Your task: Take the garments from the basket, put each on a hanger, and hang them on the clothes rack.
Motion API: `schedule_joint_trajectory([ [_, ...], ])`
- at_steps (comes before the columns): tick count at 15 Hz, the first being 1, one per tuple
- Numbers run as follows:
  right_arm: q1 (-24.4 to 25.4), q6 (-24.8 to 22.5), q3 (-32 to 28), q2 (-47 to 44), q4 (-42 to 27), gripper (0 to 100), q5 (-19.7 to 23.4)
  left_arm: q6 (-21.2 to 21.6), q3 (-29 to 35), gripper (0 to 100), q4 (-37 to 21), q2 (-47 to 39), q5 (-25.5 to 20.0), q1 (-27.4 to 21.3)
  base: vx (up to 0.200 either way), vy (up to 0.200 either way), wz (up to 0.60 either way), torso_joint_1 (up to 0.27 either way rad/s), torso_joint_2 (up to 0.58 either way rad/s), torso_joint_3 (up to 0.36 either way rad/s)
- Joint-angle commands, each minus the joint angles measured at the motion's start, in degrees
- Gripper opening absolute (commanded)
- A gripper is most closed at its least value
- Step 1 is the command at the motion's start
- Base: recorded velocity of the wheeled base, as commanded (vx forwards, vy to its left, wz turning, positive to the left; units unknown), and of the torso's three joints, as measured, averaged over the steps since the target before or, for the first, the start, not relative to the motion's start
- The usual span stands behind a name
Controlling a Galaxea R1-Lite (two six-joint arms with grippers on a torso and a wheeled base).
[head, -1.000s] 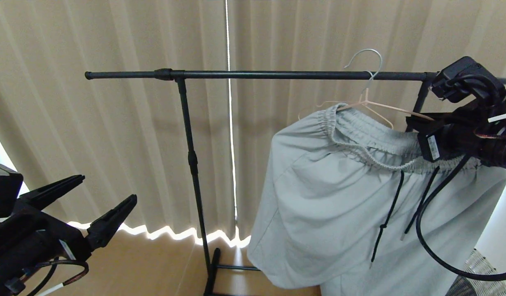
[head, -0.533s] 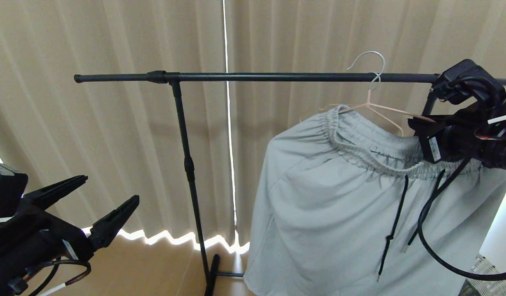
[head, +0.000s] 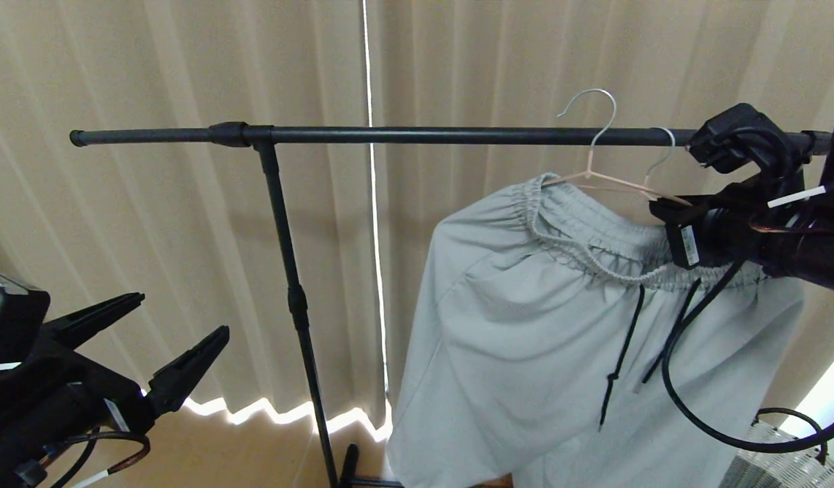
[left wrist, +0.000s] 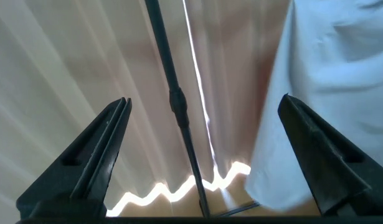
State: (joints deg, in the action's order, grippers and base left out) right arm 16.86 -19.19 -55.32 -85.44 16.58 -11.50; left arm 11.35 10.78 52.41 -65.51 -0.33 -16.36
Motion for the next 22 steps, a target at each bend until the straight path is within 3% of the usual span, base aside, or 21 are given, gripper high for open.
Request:
schedule_joint_trajectory([
  [1, 1.8, 2.3, -1.6, -4.1, 0.1, 0, -0.3, 0.0, -0.2, 100, 0.1, -0.3, 0.0, 0.1, 0.0, 0.0, 0.0, 0.0, 0.0, 0.0],
  [11, 2.9, 2.8, -3.3, -13.1, 3.8, 0, -9.6, -0.3, -0.9, 100, -0.2, -2.6, 0.0, 0.2, 0.0, 0.0, 0.0, 0.0, 0.0, 0.0],
  [22, 2.9, 2.8, -5.8, -12.6, 8.8, 0, -11.4, -0.1, -0.8, 100, 0.1, -3.0, 0.0, 0.2, 0.0, 0.0, 0.0, 0.0, 0.0, 0.0],
])
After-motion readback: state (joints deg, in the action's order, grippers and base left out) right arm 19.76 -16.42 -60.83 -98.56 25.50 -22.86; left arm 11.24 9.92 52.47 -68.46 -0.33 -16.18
